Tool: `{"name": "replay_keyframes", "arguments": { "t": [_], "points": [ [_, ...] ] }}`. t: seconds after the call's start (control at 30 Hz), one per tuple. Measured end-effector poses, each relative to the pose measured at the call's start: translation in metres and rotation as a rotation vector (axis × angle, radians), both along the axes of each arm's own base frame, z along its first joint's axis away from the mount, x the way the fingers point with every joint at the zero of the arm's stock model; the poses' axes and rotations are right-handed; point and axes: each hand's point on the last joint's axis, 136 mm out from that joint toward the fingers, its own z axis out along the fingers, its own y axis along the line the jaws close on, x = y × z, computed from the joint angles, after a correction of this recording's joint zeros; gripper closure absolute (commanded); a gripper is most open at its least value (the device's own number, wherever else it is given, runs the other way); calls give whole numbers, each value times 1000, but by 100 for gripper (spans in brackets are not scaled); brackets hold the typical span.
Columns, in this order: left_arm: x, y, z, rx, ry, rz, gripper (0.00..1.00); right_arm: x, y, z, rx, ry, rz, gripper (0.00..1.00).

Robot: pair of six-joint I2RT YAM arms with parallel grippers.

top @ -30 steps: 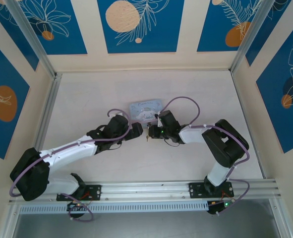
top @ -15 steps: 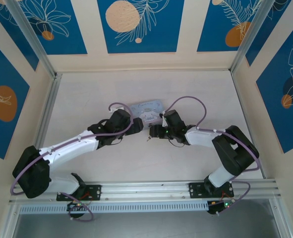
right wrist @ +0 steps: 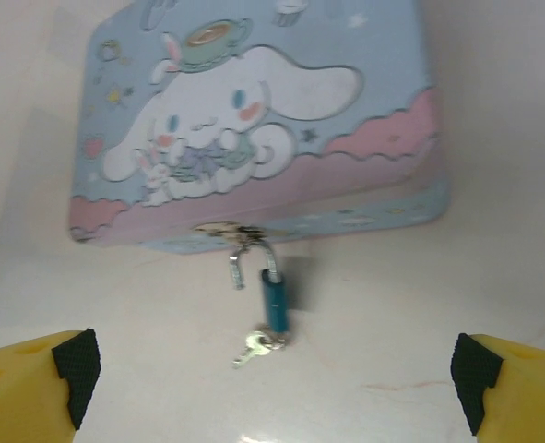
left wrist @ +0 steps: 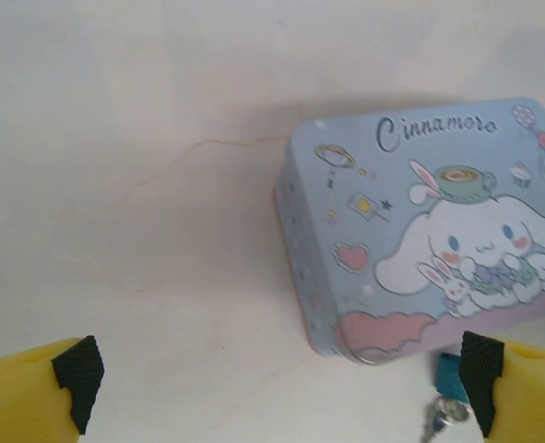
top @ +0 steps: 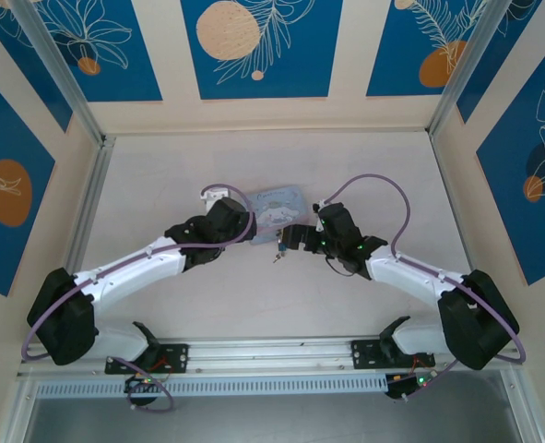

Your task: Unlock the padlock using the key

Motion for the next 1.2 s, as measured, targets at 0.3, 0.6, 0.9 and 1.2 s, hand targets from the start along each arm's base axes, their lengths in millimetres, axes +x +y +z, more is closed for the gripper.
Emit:
{"name": "replay_keyframes", "arguments": {
  "t": [0.3,0.6,0.9,1.2],
  "points": [
    [29,13,7,87,5,51,0,-10,1,-24,15,112,1,21],
    [42,-5,-6,108,101,-43,0,-12,23,-51,77,194,33,45],
    [35,-16,-26,92,179,-92,0,-4,34,-66,64,224,56,55],
    [33,-21,-34,82,208,-112,0,-1,45,-70,67,230,82,62]
  ]
}}
